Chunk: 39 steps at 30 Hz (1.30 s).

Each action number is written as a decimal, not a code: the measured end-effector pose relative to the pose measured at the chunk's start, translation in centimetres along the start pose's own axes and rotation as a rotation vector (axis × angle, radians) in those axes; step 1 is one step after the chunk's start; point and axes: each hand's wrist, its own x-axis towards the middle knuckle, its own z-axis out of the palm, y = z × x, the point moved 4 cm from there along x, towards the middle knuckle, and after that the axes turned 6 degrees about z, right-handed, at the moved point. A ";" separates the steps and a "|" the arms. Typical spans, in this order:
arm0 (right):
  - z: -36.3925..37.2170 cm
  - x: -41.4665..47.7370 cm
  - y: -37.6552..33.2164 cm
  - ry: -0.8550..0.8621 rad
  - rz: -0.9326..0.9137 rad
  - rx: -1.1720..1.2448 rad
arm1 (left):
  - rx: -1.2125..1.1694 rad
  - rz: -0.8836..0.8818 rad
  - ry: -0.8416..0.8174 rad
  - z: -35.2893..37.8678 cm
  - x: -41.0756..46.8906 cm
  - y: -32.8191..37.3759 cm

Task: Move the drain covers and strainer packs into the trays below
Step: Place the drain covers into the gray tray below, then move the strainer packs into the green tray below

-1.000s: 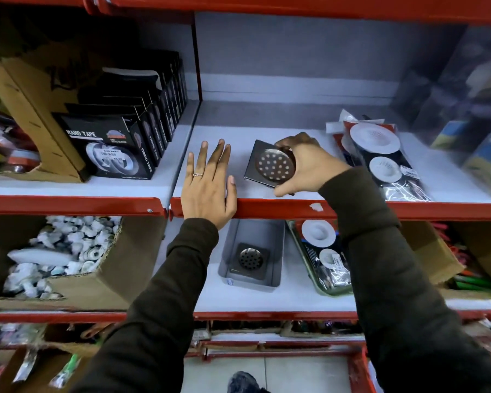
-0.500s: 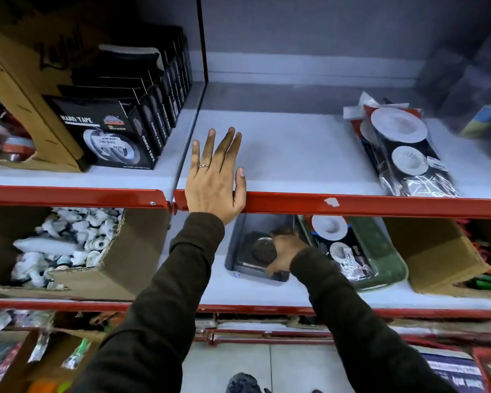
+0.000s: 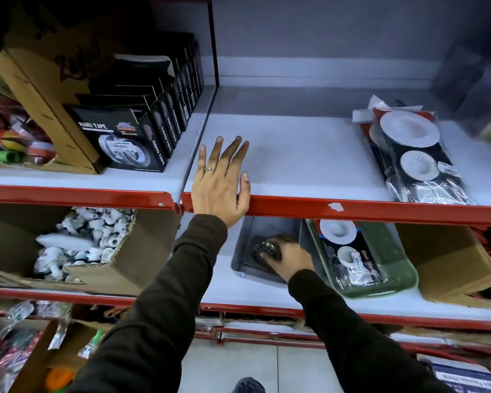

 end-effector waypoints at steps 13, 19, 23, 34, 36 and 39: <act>-28.7 -8.0 11.1 0.973 0.004 0.371 | -0.633 -0.184 0.058 0.2 3.5 14.5; -30.6 -3.8 18.5 0.368 0.466 -0.124 | -0.397 -0.229 -0.422 3.4 7.4 25.0; -31.5 -3.9 17.9 0.308 0.334 0.147 | -0.298 -0.292 -0.353 2.4 8.0 26.7; -28.8 -11.3 22.3 -0.426 -0.038 1.046 | -1.280 -0.489 -0.591 -1.2 -2.6 27.0; -26.4 -12.3 24.1 -0.559 -0.058 0.914 | -1.258 -0.489 -0.826 -0.5 -5.4 27.1; -22.1 -14.1 26.4 -0.731 -0.006 0.752 | -1.124 -0.603 -1.222 1.7 -10.3 27.7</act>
